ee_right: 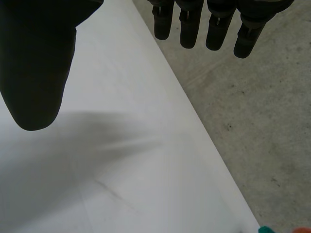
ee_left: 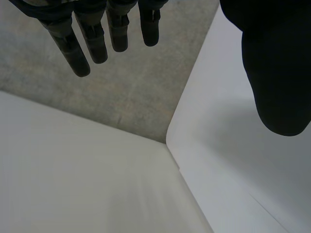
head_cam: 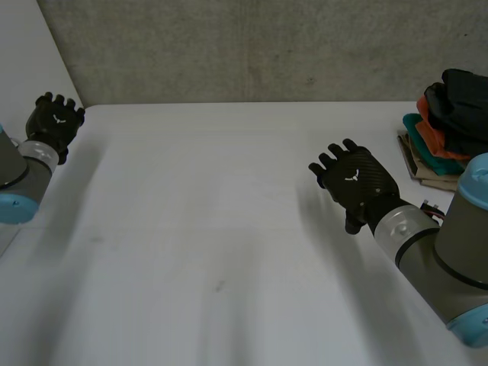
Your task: Fold the laundry.
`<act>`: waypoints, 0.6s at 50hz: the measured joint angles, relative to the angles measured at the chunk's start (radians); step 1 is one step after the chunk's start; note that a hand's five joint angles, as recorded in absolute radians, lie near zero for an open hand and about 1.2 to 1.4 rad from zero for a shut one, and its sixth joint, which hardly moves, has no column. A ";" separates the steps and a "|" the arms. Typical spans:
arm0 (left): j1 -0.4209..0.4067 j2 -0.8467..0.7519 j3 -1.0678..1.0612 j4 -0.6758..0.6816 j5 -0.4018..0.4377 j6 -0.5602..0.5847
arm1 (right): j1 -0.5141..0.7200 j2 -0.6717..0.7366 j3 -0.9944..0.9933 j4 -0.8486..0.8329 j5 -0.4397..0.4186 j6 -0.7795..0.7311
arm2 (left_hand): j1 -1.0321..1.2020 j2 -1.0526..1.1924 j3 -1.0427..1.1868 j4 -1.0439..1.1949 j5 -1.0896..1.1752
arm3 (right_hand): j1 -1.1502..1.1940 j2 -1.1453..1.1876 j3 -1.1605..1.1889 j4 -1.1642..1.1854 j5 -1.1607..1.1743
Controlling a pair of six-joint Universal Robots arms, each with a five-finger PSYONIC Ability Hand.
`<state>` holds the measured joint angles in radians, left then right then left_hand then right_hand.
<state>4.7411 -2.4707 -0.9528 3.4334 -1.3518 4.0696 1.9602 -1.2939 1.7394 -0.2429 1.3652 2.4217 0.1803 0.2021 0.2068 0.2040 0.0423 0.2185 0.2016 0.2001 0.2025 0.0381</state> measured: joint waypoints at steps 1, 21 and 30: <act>0.001 -0.001 -0.003 0.006 0.009 0.012 | 0.003 0.002 0.000 0.001 0.006 -0.005 | 0.000 0.000 0.000 0.000 0.000 | 0.000 0.000 0.000 0.000 0.000; -0.143 -0.206 0.358 -0.141 -0.047 -0.097 | 0.003 0.009 0.008 -0.017 0.035 0.006 | 0.000 0.000 0.000 0.000 0.000 | 0.000 0.000 0.000 0.000 0.000; -0.130 -0.126 0.297 -0.366 -0.110 -0.205 | -0.006 0.028 0.008 -0.024 0.032 0.002 | 0.000 0.000 0.000 0.000 0.000 | 0.000 0.000 0.000 0.000 0.000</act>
<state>4.6115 -2.5963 -0.6556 3.0675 -1.4617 3.8645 1.9540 -1.2662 1.7478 -0.2674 1.3971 2.4240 0.1803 0.2018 0.2069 0.2040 0.0423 0.2185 0.2016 0.2001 0.2025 0.0381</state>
